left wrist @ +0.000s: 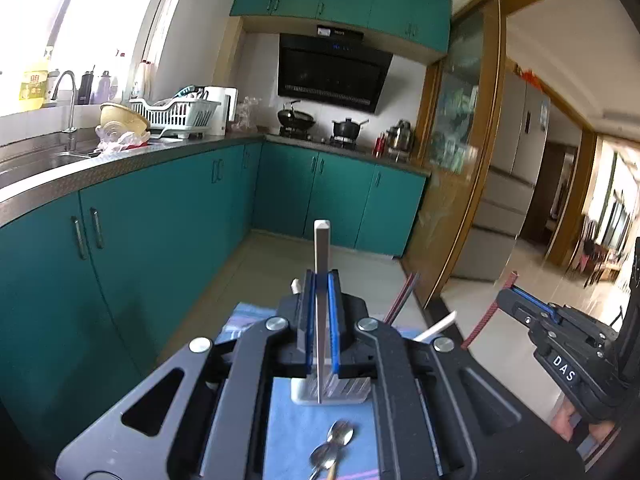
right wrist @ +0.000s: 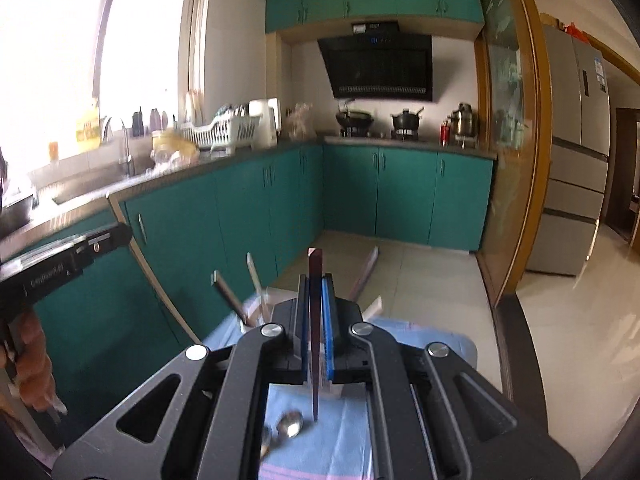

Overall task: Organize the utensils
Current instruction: 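Lift both held chopsticks and lower them into the white basket, then open both tools to release the chopsticks into the basket, then grasp a metal spoon with the right tool, then grasp the other metal spoon with the left tool while the right tool holds its spoon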

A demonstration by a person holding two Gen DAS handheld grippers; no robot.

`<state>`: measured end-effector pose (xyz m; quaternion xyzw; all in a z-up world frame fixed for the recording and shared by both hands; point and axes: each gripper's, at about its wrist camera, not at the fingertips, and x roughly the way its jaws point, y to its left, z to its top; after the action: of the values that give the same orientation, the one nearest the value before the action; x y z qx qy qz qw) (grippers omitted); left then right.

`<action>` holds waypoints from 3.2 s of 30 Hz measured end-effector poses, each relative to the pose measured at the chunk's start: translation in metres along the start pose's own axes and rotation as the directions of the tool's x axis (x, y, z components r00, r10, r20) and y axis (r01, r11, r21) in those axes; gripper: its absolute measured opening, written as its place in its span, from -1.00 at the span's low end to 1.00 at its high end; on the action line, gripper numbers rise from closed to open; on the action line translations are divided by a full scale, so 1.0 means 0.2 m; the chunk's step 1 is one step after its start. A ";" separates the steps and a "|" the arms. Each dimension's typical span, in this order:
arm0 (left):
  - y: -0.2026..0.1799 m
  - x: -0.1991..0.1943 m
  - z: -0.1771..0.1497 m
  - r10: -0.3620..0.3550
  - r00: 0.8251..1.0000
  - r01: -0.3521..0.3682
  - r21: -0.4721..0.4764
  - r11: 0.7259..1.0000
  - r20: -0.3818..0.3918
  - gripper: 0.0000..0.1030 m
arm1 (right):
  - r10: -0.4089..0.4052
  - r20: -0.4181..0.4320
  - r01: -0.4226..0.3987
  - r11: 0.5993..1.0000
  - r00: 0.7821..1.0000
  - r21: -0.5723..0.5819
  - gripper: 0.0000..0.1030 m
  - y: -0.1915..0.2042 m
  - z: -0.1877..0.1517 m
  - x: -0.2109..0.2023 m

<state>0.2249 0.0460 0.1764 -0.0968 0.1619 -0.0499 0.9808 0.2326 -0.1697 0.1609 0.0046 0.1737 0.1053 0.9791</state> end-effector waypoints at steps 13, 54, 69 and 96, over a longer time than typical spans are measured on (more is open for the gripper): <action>-0.01 0.32 0.13 0.064 0.996 -0.057 -0.095 0.994 0.067 -0.88 | -0.102 0.175 0.116 0.991 0.979 -0.070 -0.87 0.13 0.21 0.22; 0.10 0.65 -1.13 -0.031 0.852 0.106 0.115 0.988 -0.523 -0.41 | 0.042 -0.519 0.002 0.996 0.854 0.084 -0.40 -0.09 -1.11 0.60; 0.23 0.86 -1.30 -0.039 0.776 0.074 0.029 0.997 -0.630 -0.69 | 0.051 -0.560 -0.016 0.998 0.827 0.066 -0.28 -0.04 -1.16 0.68; 0.29 0.86 -1.28 -0.115 0.772 0.096 -0.064 0.993 -0.625 -0.73 | 0.403 -0.550 -0.250 0.909 0.732 0.333 -0.92 -0.08 -1.21 1.06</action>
<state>0.3061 0.0368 -0.1269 -0.0975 0.4744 -0.1321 0.8649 0.3478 -0.1485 -0.1395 0.1179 0.4862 0.2510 0.8287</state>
